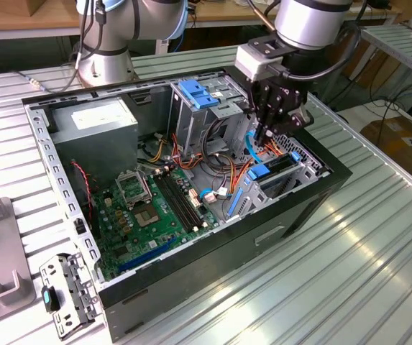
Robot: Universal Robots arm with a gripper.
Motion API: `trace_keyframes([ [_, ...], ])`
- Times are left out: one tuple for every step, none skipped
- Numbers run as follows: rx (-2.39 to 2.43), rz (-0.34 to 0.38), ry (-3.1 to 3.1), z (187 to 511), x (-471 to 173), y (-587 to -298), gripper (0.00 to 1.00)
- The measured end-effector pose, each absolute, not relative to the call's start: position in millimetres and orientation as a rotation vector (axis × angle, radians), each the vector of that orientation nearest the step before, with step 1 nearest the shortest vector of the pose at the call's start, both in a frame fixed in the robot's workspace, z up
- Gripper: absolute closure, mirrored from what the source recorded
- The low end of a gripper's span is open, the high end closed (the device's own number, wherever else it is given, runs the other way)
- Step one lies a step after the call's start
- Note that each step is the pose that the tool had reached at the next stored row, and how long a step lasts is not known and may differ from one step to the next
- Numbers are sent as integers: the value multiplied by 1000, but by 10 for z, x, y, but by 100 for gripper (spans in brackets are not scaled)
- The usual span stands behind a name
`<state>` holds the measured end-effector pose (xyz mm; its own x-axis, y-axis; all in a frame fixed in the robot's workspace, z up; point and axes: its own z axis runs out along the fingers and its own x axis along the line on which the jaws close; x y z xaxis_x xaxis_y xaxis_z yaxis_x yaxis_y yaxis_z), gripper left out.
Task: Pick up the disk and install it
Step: 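Insert the second disk wire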
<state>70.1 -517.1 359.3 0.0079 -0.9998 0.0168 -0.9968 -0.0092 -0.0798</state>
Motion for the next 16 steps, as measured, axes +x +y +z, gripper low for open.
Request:
trace_keyframes([
  [-2196, -105, 2177, 3593, 699, -5195, 84],
  [-2193, -105, 2176, 3593, 696, -5219, 84],
  [-2191, -105, 2174, 3593, 693, -5253, 84],
  [-2189, -104, 2172, 3592, 691, -5282, 84],
  [-2188, -105, 2171, 3591, 690, -5314, 84],
  [-2186, -106, 2169, 3589, 690, -5374, 84],
  [-2176, -113, 2160, 3587, 689, -5426, 84],
  [-2168, -121, 2152, 3586, 686, -5445, 84],
  [-2160, -122, 2143, 3583, 680, -5463, 84],
  [-2154, -120, 2138, 3582, 675, -5477, 84],
  [-2147, -117, 2131, 3577, 668, -5509, 84],
  [-2143, -114, 2128, 3573, 663, -5536, 84],
  [-2139, -112, 2125, 3570, 660, -5559, 84],
  [-2136, -109, 2122, 3566, 656, -5582, 84],
  [-2132, -105, 2119, 3563, 654, -5603, 84],
  [-2126, -98, 2115, 3560, 651, -5636, 84],
])
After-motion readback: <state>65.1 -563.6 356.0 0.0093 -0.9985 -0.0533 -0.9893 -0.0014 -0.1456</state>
